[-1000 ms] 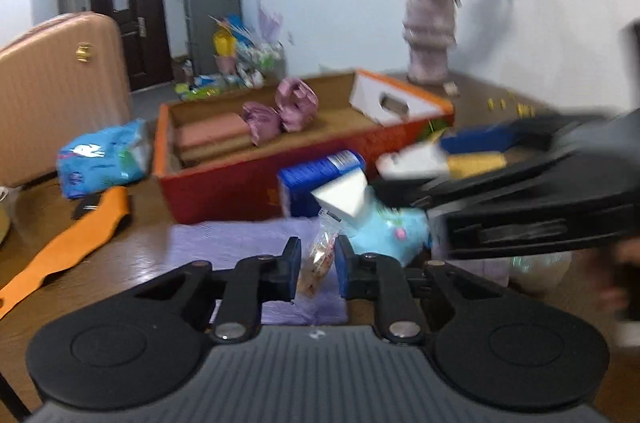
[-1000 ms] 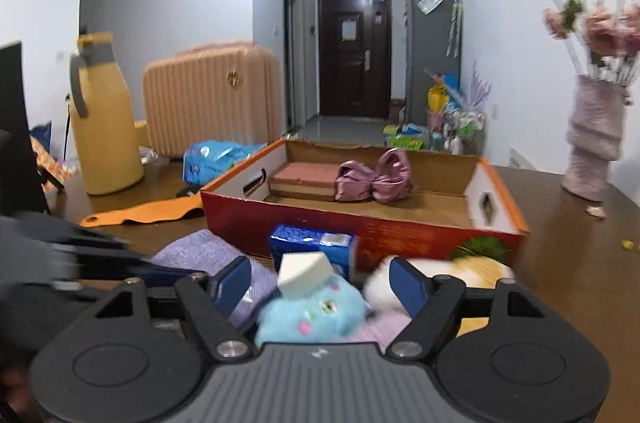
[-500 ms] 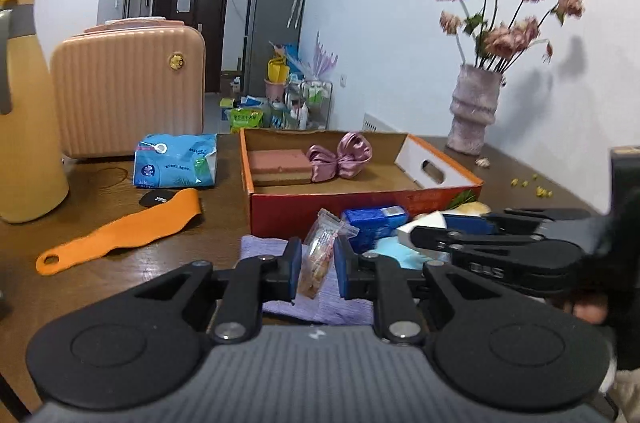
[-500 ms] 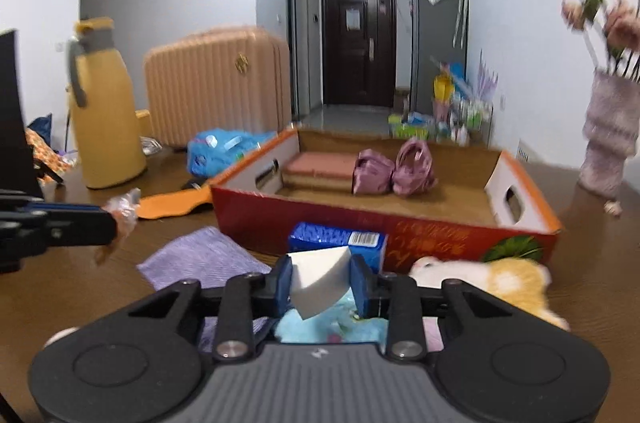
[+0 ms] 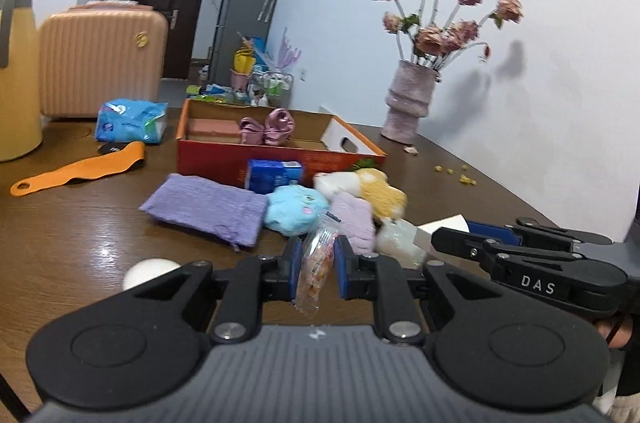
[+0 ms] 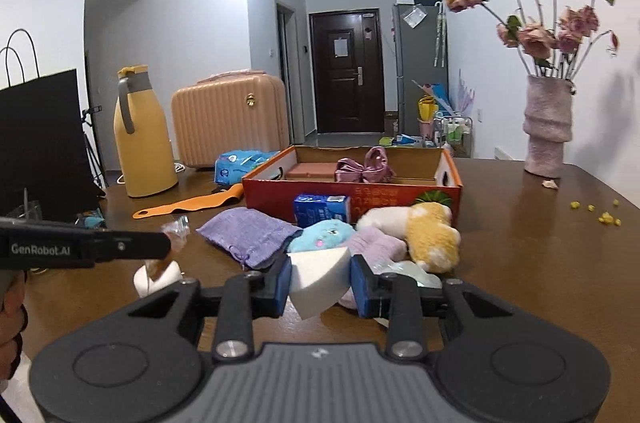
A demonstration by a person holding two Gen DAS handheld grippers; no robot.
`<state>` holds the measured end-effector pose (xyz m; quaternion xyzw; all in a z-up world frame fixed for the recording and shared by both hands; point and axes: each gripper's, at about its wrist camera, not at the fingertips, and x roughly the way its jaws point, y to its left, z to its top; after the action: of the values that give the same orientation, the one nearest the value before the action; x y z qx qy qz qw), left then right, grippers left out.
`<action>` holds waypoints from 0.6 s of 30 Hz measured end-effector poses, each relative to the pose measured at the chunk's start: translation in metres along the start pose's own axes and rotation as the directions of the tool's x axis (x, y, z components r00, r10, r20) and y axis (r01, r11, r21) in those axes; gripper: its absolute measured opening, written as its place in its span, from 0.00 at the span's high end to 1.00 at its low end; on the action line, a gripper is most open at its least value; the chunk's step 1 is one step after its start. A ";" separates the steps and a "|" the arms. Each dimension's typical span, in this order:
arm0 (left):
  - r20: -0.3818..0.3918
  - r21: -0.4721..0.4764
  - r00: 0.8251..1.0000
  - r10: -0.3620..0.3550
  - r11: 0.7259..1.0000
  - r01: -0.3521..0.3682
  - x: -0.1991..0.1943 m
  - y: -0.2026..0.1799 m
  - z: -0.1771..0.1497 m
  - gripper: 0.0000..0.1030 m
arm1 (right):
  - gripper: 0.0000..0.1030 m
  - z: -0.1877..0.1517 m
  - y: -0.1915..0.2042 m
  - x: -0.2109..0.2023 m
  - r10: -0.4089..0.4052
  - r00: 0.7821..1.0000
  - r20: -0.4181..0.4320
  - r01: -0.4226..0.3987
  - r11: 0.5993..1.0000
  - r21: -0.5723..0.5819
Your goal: Organize soft objects
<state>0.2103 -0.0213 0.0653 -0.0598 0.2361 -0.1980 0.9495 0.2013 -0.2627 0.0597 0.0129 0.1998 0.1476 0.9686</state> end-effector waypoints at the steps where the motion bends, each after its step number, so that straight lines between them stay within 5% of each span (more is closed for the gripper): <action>1: 0.005 0.008 1.000 -0.003 1.000 0.003 -0.001 -0.005 0.001 0.83 | 0.70 -0.001 -0.002 -0.004 -0.003 1.000 0.006 0.003 1.000 0.005; 11: -0.012 0.010 0.999 -0.041 0.999 0.041 0.031 -0.018 0.024 0.83 | 0.70 -0.001 -0.023 0.001 0.006 1.000 0.024 -0.007 1.000 0.029; 18: -0.061 -0.020 0.993 -0.104 0.995 0.103 0.129 -0.005 0.102 0.83 | 0.70 0.045 -0.058 0.060 0.040 0.999 0.032 -0.040 0.999 -0.017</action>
<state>0.3613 -0.0760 0.1018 -0.0736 0.2636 -0.2467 0.9297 0.2876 -0.2990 0.0738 0.0113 0.1824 0.1682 0.9687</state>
